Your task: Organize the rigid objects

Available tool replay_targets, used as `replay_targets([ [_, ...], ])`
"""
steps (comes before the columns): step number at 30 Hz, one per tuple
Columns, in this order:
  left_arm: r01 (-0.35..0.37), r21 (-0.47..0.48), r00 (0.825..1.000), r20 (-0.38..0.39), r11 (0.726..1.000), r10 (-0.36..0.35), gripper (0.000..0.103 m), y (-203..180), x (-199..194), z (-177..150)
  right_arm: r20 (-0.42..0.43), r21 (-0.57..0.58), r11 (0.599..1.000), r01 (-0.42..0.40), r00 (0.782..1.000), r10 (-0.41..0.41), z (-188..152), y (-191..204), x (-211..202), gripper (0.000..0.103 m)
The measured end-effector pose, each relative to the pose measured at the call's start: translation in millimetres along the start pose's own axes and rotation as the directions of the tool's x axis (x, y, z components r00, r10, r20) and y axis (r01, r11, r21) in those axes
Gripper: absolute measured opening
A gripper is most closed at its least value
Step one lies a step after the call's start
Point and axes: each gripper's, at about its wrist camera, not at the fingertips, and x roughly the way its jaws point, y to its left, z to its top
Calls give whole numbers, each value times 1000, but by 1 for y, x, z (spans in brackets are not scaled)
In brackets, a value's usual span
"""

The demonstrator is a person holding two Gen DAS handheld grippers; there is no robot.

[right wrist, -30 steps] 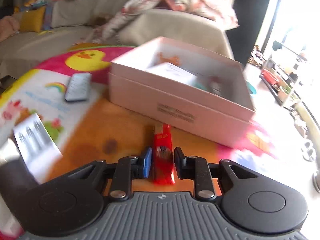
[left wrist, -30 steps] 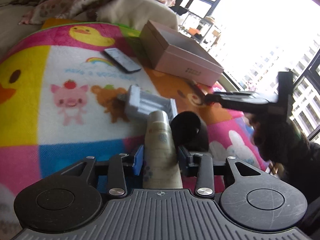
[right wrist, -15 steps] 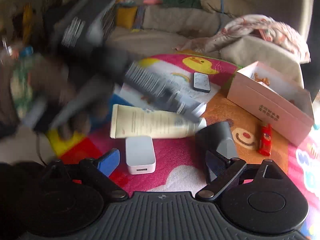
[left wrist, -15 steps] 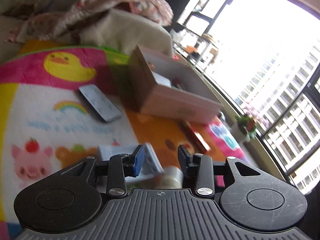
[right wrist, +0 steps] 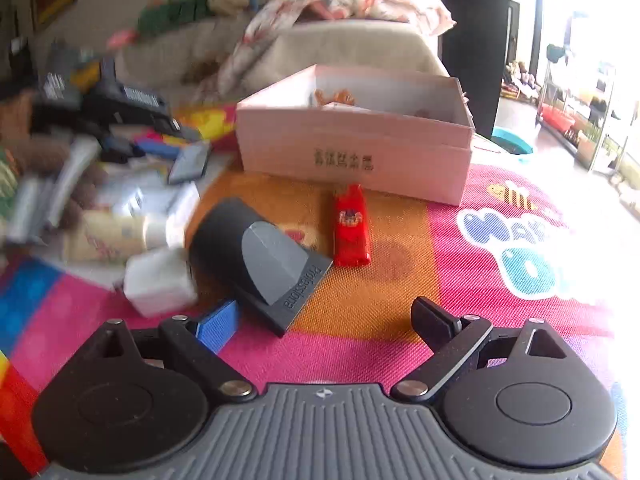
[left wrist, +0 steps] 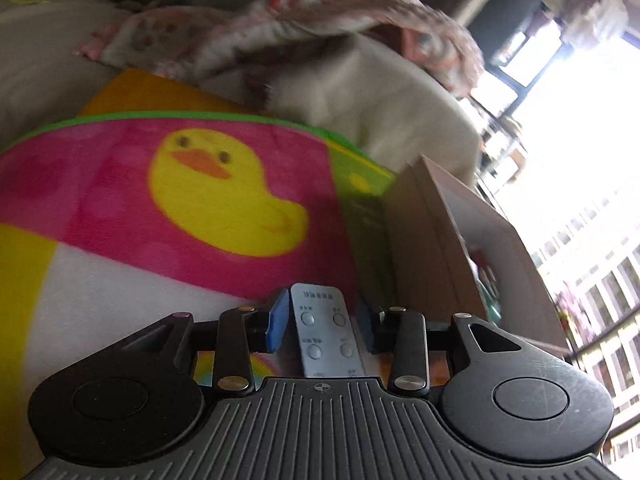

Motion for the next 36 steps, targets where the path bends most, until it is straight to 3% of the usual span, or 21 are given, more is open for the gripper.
replay_targets([
  [2, 43, 60, 998, -43, 997, -40, 40, -11, 3, -8, -5, 4, 1000, -5, 1000, 5, -2, -1, -2, 98],
  [7, 59, 205, 996, -71, 977, -45, 40, -25, -8, -28, -10, -7, 1000, -2, 1000, 2, 2, -4, 1, 100],
  [11, 69, 318, 993, -108, 945, -36, 40, -36, -18, -42, -11, -4, 1000, -4, 1000, 4, 6, -4, 7, 100],
  [16, 183, 325, 974, -187, 928, -126, 40, -42, -33, -59, -13, -12, 1000, 4, 1000, -4, 8, -2, 10, 100],
  [20, 209, 292, 977, -105, 934, -185, 40, -36, -70, -65, -13, -12, 1000, 4, 1000, -4, 7, -1, 10, 100],
  [23, 227, 392, 973, -128, 892, -192, 40, -40, -99, -71, -12, -11, 1000, 4, 1000, -4, 7, -1, 9, 100],
  [25, 234, 461, 968, -196, 856, -159, 40, -42, -111, -82, -13, -11, 1000, 4, 1000, -5, 7, -1, 9, 100],
  [27, 198, 528, 968, -236, 826, -82, 40, -44, -117, -96, -13, -13, 1000, 6, 1000, -6, 6, -1, 9, 100],
  [30, 120, 618, 973, -229, 777, 31, 44, -48, -118, -117, -13, -16, 1000, 9, 1000, -9, 7, 0, 10, 100],
  [34, 148, 600, 970, -244, 786, 4, 44, -51, -119, -140, -15, -25, 1000, 19, 1000, -19, 6, 2, 10, 100],
  [36, 114, 627, 981, -194, 771, 13, 44, -59, -116, -149, -14, -30, 999, 28, 999, -28, 6, 3, 10, 100],
])
